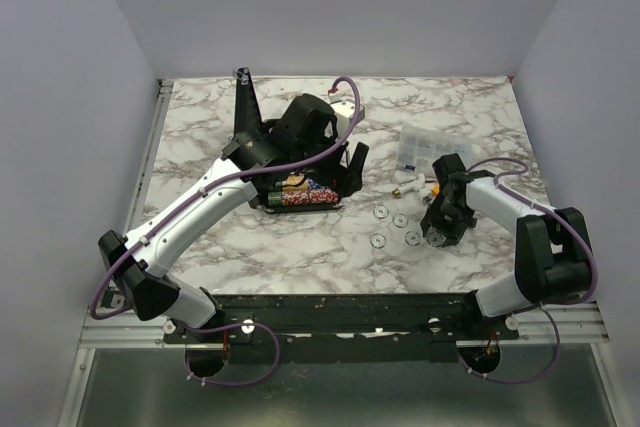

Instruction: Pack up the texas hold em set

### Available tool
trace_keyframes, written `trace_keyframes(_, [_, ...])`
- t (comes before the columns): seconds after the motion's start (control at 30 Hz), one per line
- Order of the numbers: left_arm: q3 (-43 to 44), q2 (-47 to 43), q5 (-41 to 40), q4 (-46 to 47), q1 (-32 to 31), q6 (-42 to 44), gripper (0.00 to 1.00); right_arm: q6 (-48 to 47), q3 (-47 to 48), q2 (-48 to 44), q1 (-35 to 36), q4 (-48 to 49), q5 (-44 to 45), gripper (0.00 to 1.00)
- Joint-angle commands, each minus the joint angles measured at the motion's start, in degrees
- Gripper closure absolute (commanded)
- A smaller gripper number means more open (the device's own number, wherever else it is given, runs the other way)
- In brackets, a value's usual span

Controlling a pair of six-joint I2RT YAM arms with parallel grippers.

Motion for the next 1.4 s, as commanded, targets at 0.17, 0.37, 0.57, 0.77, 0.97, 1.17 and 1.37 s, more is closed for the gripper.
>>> trace_keyframes(0.17, [-0.11,1.04,-0.14,0.61,-0.11,0.28,0.09,-1.00,0.00,2.12,-0.46,2.00,0.66,0.53])
trace_keyframes(0.37, [-0.16,1.14,-0.10,0.52,-0.11,0.35,0.09,-1.19,0.19,0.88,-0.46,1.80,0.35,0.61])
trace_keyframes(0.57, [-0.07,1.27,0.03,0.52,-0.11,0.28,0.09,-2.50,2.45,-2.37,-0.46,-0.65,0.69,0.66])
trace_keyframes(0.77, [-0.02,1.48,0.28,0.43,-0.11,0.28,0.09,-4.45,6.15,-5.17,-0.22,-2.56,-1.40,0.66])
trace_keyframes(0.97, [-0.07,1.65,-0.11,0.44,-0.11,0.28,0.09,-2.57,8.78,-1.87,6.17,-1.93,-3.88,0.66])
trace_keyframes(1.17, [0.19,1.40,-1.96,0.09,0.02,0.88,0.08,1.54,12.36,3.47,15.08,0.11,-5.71,0.66])
trace_keyframes(1.37, [0.48,0.77,-3.22,-0.27,0.82,0.98,0.08,4.99,11.68,6.70,19.78,5.46,-9.60,0.66])
